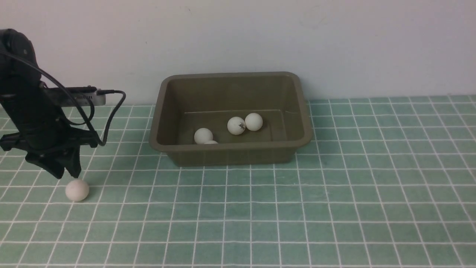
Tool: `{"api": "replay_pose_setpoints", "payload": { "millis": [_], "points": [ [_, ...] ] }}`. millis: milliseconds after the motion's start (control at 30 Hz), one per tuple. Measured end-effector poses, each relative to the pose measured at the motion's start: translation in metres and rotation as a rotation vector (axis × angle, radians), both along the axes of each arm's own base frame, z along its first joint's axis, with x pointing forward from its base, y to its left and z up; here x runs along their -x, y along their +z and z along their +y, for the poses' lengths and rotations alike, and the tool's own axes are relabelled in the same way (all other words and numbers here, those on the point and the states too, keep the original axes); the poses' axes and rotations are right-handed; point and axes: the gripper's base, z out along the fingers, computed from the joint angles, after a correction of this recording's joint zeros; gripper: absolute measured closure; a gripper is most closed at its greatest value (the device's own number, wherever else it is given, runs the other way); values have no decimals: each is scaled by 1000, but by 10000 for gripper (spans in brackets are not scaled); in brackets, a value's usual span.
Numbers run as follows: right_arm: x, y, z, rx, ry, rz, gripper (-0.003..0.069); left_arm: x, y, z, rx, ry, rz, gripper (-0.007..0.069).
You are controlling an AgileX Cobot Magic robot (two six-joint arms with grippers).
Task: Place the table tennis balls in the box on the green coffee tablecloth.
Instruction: 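Reach for and grasp a ping pong ball on the table beside the basket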
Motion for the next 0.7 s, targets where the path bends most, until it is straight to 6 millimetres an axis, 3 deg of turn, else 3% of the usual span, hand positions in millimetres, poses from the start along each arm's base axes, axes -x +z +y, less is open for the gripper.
{"api": "replay_pose_setpoints", "payload": {
  "millis": [600,700],
  "points": [
    [1,-1,0,1,2,13,676,0,3,4,-46,-16,-2,373],
    [1,-1,1,-5,5,17,676,0,3,3,-39,-17,-2,343]
  ]
}}
